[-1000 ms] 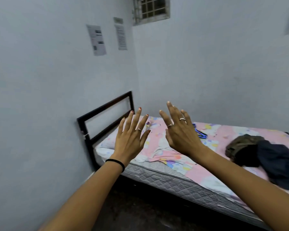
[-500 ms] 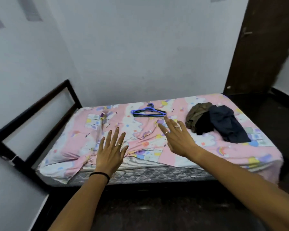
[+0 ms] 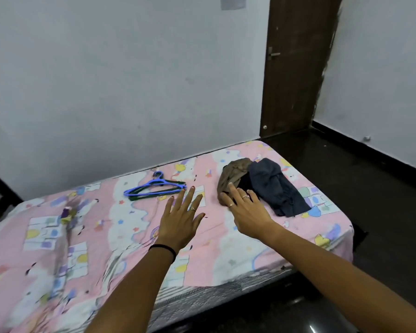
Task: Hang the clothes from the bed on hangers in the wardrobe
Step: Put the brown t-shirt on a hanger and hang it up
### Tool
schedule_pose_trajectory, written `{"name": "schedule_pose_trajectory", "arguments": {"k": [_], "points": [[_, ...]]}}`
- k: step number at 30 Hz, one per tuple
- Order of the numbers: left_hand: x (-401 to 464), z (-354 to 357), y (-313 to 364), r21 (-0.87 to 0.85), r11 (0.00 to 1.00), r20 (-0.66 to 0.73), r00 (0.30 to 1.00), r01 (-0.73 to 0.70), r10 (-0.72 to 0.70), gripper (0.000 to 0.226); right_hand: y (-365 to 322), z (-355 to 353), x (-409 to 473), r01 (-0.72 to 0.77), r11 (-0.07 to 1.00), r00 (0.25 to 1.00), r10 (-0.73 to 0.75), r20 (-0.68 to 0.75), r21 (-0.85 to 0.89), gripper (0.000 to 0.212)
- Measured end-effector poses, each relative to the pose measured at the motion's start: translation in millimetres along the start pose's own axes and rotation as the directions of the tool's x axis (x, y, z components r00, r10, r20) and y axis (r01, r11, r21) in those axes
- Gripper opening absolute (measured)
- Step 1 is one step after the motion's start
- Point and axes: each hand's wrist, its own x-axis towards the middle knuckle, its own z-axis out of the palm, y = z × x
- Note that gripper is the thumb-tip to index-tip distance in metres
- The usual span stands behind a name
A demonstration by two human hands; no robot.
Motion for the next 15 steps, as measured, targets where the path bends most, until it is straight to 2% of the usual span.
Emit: {"name": "schedule_pose_trajectory", "arguments": {"k": [4, 7, 11, 15], "points": [[77, 21, 13, -0.048, 0.999, 0.084, 0.996, -0.023, 0.027, 0.058, 60, 30, 48, -0.203, 0.973, 0.975, 0.190, 0.115, 0.107, 0.073], [123, 35, 25, -0.072, 0.997, 0.115, 0.993, -0.006, 0.014, 0.056, 98, 45, 84, -0.270, 0.946, 0.960, 0.251, 0.121, 0.181, 0.070], [167, 58, 38, -0.089, 0.995, 0.200, 0.978, -0.039, 0.057, 0.060, 129, 75, 109, -0.410, 0.877, 0.900, 0.345, 0.265, 0.250, 0.070], [213, 78, 42, -0.105, 0.990, 0.207, 0.972, -0.092, 0.112, 0.057, 151, 107, 123, -0.505, 0.823, 0.834, 0.387, 0.394, 0.259, 0.068]]}}
